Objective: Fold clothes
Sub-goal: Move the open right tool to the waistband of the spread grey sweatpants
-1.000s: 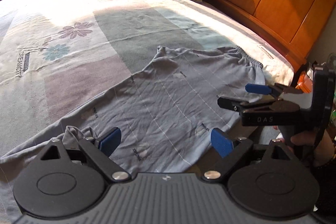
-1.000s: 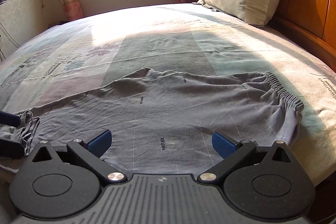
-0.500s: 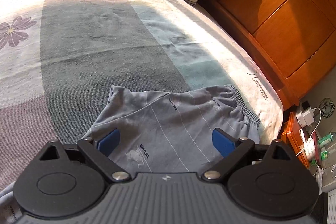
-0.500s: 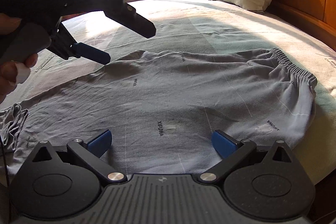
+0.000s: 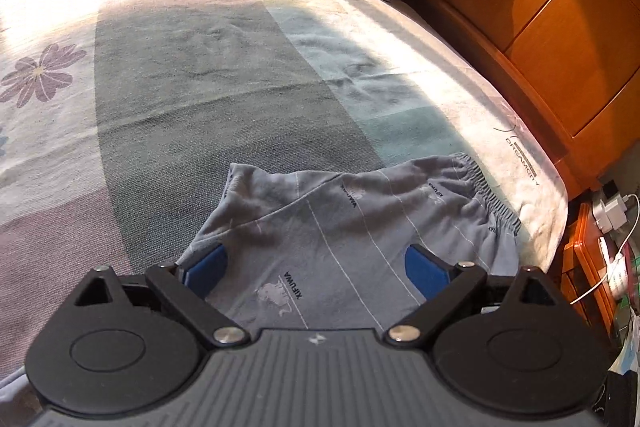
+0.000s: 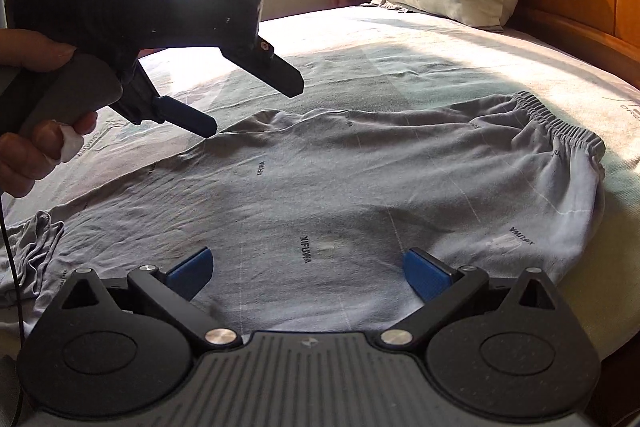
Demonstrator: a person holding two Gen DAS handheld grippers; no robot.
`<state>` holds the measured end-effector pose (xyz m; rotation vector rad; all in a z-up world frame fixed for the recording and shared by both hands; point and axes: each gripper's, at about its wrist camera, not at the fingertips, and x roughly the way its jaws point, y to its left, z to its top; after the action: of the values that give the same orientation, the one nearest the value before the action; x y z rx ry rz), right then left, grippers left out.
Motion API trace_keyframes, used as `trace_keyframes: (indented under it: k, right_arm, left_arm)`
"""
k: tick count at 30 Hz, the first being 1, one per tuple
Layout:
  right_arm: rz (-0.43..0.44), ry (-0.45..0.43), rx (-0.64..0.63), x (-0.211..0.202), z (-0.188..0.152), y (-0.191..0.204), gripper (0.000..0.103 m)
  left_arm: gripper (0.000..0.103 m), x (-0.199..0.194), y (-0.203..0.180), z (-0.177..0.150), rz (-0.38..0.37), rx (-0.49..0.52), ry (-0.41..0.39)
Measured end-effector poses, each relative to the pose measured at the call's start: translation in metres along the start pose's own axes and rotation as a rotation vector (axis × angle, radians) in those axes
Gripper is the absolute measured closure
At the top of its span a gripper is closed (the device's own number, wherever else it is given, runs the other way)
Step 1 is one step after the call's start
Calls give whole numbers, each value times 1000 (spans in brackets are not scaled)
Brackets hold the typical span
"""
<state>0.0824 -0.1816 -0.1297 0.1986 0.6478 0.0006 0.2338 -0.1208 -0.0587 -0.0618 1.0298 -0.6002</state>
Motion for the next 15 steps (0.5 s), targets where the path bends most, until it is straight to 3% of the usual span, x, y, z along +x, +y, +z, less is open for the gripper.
trace_keyframes:
  k: [7,15]
  right_arm:
    - [16,-16,36,-2,0,-5,0]
    - [55,-32,78,-5,-2,-13,0]
  left_arm:
    - [8,-55,1,-26,65,-25,-20]
    - [8,-49,14,-98,145,-148,-15]
